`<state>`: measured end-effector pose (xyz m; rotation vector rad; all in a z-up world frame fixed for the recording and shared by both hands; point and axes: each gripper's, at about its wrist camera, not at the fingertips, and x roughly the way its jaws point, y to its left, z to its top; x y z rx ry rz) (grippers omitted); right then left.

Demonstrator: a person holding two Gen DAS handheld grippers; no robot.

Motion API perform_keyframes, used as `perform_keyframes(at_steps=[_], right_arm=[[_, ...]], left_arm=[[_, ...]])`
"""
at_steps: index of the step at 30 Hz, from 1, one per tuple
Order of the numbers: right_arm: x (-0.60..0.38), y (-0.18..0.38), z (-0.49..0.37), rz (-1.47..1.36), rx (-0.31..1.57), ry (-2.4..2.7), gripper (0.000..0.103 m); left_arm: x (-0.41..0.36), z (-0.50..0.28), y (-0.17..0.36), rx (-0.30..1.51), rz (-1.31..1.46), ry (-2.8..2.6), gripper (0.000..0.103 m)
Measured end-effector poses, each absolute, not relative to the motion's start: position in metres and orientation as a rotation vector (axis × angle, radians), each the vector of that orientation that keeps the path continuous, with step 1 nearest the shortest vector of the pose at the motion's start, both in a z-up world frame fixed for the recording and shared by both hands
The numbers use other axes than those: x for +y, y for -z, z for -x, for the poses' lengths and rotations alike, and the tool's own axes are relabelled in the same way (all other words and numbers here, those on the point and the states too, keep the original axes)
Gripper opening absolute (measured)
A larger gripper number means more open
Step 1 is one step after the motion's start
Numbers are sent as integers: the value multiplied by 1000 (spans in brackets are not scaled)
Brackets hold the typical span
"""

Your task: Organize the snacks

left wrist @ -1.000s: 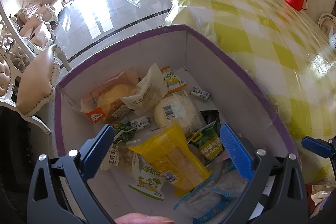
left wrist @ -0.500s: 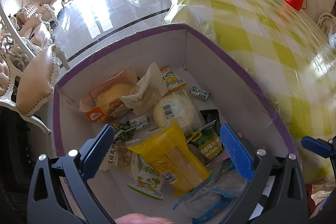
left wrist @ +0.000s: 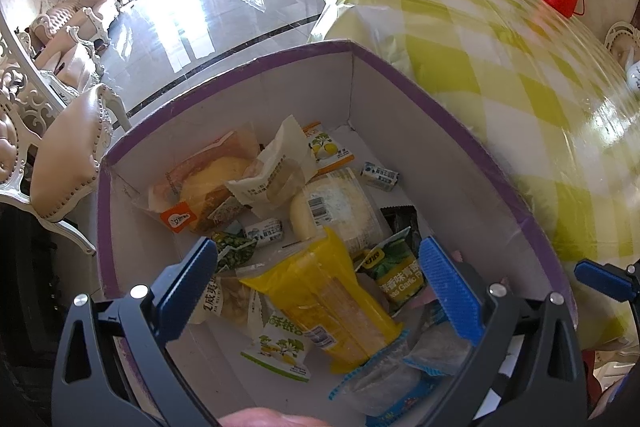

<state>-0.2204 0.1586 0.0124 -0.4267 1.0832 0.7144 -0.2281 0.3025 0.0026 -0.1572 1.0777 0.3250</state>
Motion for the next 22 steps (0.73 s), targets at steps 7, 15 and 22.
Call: perform_keyframes(at_steps=[7, 15, 22], right_arm=[[159, -12, 220, 426, 1083, -713, 87], [160, -12, 221, 426, 1082, -712, 87], [160, -11, 222, 428, 1080, -714, 87]], left_arm=[[302, 228, -1, 1073, 164, -316, 101], [295, 231, -7, 999, 97, -367, 101], [304, 232, -9, 1015, 127, -380, 101]])
